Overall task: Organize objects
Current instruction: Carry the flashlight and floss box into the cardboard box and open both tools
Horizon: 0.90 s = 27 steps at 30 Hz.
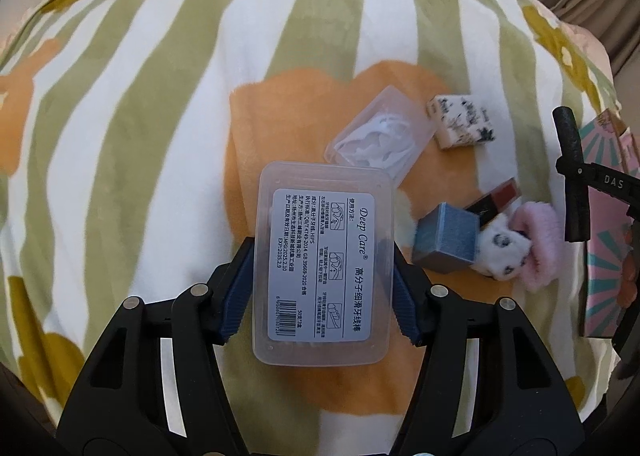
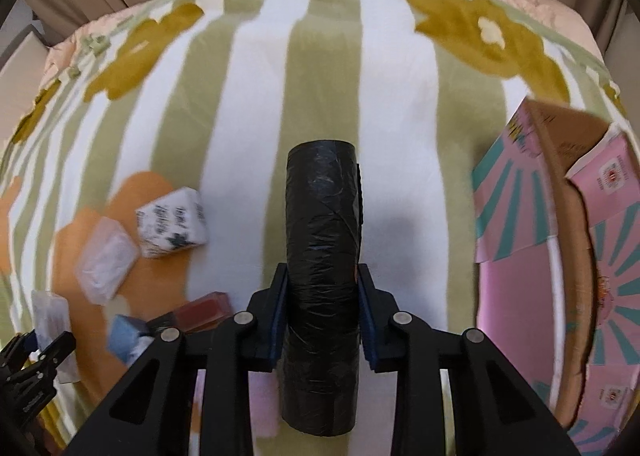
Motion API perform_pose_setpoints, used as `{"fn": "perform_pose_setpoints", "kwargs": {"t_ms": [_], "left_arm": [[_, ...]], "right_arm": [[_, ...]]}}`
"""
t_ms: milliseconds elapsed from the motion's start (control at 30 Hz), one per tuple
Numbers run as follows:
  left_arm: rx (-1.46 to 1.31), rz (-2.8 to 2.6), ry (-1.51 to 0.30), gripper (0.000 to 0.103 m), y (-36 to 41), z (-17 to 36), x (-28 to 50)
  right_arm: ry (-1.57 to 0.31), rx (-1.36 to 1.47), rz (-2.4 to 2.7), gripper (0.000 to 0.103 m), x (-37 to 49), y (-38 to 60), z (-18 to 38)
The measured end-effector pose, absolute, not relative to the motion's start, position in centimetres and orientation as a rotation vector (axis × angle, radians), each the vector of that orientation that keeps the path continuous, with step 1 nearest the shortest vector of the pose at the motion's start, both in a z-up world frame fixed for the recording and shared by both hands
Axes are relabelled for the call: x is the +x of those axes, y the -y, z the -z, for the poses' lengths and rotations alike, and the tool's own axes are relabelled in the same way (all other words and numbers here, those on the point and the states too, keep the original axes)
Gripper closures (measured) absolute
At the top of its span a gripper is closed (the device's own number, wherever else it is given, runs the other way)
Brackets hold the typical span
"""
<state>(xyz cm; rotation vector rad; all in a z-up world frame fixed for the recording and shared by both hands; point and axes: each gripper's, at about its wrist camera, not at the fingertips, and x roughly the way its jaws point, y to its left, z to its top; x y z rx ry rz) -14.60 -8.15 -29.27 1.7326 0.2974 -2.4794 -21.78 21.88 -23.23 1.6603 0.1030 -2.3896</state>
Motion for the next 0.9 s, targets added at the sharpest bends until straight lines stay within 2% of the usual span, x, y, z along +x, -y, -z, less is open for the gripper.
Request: {"fn": "perform_pose_setpoints", "kwargs": {"t_ms": [300,700,900], "left_arm": [[1.658,2.521,-0.282,0.046,8.6,23.0,-11.7],[1.565,2.621,-0.230,0.046,6.5,11.3,-6.3],[1.582,2.694,-0.208,0.046,5.2,8.2,-4.2]], "right_arm": [[-0.080,1.570,2.394,0.075,-18.8,-16.2,17.3],[-0.025,1.506,2.398,0.075,-8.8,-16.3,7.4],[-0.024,1.502,2.450,0.075,-6.2,-17.7,5.1]]}}
